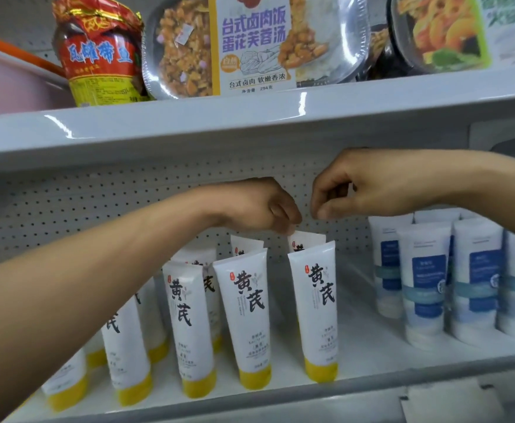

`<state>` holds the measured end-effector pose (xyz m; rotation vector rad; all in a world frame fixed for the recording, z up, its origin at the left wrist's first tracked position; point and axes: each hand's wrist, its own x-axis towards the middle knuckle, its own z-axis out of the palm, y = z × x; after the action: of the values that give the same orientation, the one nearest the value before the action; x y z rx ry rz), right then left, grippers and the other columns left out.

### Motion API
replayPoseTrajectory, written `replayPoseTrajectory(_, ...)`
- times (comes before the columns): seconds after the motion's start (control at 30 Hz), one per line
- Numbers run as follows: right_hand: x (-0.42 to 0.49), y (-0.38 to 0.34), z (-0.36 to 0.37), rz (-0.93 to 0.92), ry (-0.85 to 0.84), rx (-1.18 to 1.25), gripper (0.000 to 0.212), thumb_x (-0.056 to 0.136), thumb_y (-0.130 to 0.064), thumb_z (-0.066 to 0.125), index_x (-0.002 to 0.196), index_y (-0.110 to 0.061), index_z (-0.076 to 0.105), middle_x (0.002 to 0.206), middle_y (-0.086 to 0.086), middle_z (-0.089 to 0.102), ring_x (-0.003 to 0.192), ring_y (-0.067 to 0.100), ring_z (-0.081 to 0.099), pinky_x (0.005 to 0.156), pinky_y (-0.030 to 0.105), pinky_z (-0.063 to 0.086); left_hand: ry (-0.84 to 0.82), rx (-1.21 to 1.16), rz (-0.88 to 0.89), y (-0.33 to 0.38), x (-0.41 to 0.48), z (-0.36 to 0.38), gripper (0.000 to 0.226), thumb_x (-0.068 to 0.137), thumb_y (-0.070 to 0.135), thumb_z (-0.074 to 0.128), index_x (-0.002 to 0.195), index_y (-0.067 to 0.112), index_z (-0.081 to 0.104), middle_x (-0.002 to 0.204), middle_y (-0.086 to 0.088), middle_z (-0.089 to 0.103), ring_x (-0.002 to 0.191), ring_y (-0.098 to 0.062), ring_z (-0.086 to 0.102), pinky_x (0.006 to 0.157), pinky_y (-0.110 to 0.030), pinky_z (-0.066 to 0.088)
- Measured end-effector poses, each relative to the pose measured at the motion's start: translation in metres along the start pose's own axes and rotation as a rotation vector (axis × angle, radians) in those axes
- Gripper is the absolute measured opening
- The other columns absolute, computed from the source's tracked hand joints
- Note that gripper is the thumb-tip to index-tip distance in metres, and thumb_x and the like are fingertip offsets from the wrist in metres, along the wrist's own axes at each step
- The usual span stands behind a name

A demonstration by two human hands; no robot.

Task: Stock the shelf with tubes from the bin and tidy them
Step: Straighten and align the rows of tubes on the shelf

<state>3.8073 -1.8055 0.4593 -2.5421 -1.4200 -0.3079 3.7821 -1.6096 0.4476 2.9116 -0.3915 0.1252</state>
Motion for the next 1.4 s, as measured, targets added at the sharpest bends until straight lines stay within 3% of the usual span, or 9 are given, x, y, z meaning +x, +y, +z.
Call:
replayPoseTrajectory(0.13, -0.013, -0.008, 0.006, -0.057, -0.120, 0.099, 0.026, 0.074, -0.056, 0.066, 0.092, -0.037, 0.073, 0.087, -0.024, 0.070, 0.081, -0.002, 0.064, 0.070, 0.020, 0.048, -0.043, -0.098, 0.038, -0.004, -0.005, -0.001, 0.034, 0.088, 0.016, 0.068, 0.122, 0.021, 0.065, 0.116, 0.010, 0.070, 0.107, -0.003, 0.064, 0.102, -0.028, 0.048)
replayPoseTrajectory(0.33, -0.013, -0.008, 0.025, -0.062, -0.143, -0.004, 0.013, 0.081, -0.044, 0.071, 0.090, -0.036, 0.074, 0.082, -0.025, 0.069, 0.075, -0.002, 0.062, 0.066, 0.020, 0.047, -0.016, -0.047, 0.083, 0.005, 0.007, 0.013, 0.021, 0.083, 0.020, 0.074, 0.104, 0.019, 0.076, 0.095, 0.007, 0.076, 0.089, -0.008, 0.072, 0.093, -0.034, 0.055)
replayPoseTrajectory(0.57, -0.014, -0.002, 0.029, -0.023, -0.110, -0.010, 0.015, 0.083, -0.043, 0.069, 0.091, -0.031, 0.074, 0.084, -0.016, 0.070, 0.072, 0.003, 0.062, 0.069, 0.029, 0.054, 0.034, -0.063, 0.040, 0.006, 0.005, 0.017, 0.006, 0.086, 0.025, 0.072, 0.088, 0.024, 0.077, 0.070, 0.012, 0.072, 0.059, 0.002, 0.061, 0.058, -0.009, 0.041)
replayPoseTrajectory(0.73, -0.016, -0.002, 0.018, -0.025, -0.045, 0.030, 0.024, 0.086, -0.049, 0.060, 0.089, -0.029, 0.075, 0.079, -0.014, 0.071, 0.069, 0.006, 0.063, 0.066, 0.029, 0.052, 0.011, -0.084, 0.014, 0.006, -0.001, 0.009, 0.014, 0.089, 0.025, 0.068, 0.102, 0.023, 0.073, 0.091, 0.009, 0.075, 0.087, -0.012, 0.071, 0.082, -0.023, 0.054)
replayPoseTrajectory(0.87, -0.010, 0.014, 0.002, 0.010, 0.124, 0.047, 0.016, 0.088, -0.040, 0.062, 0.092, -0.030, 0.073, 0.083, -0.020, 0.071, 0.078, -0.005, 0.063, 0.072, 0.019, 0.050, 0.136, -0.052, -0.029, -0.003, -0.020, -0.018, 0.022, 0.092, 0.025, 0.064, 0.113, 0.027, 0.070, 0.086, 0.021, 0.072, 0.087, 0.003, 0.068, 0.074, 0.000, 0.045)
replayPoseTrajectory(1.0, 0.006, 0.020, 0.011, 0.021, 0.032, 0.012, 0.017, 0.090, -0.037, 0.063, 0.103, -0.031, 0.071, 0.093, -0.025, 0.068, 0.086, -0.009, 0.062, 0.076, 0.011, 0.046, -0.060, -0.101, -0.089, -0.022, -0.041, -0.032, 0.035, 0.087, 0.012, 0.069, 0.119, 0.025, 0.065, 0.112, 0.018, 0.068, 0.100, 0.014, 0.060, 0.084, -0.003, 0.045)
replayPoseTrajectory(1.1, 0.019, 0.013, 0.020, 0.014, -0.068, 0.026, 0.022, 0.090, -0.037, 0.064, 0.109, -0.029, 0.070, 0.100, -0.022, 0.068, 0.093, -0.005, 0.063, 0.086, 0.017, 0.050, -0.172, 0.017, -0.117, -0.029, -0.044, -0.025, 0.043, 0.086, 0.012, 0.071, 0.124, 0.029, 0.062, 0.121, 0.022, 0.063, 0.107, 0.018, 0.052, 0.091, -0.004, 0.041)
replayPoseTrajectory(1.2, 0.031, 0.005, 0.028, 0.010, -0.186, 0.012, 0.026, 0.088, -0.037, 0.066, 0.110, -0.024, 0.071, 0.100, -0.016, 0.071, 0.091, -0.001, 0.066, 0.088, 0.024, 0.054, -0.177, 0.066, -0.084, -0.032, -0.036, -0.010, 0.033, 0.083, 0.020, 0.075, 0.114, 0.029, 0.071, 0.112, 0.022, 0.069, 0.105, 0.008, 0.061, 0.101, -0.021, 0.044)
replayPoseTrajectory(1.4, 0.042, 0.006, 0.041, 0.005, -0.244, -0.037, 0.020, 0.087, -0.029, 0.067, 0.090, -0.011, 0.073, 0.089, 0.003, 0.075, 0.082, 0.019, 0.070, 0.077, 0.041, 0.059, -0.060, 0.049, -0.045, -0.037, -0.022, 0.006, 0.009, 0.086, 0.027, 0.073, 0.092, 0.021, 0.076, 0.088, 0.012, 0.076, 0.082, -0.006, 0.071, 0.082, -0.034, 0.059)
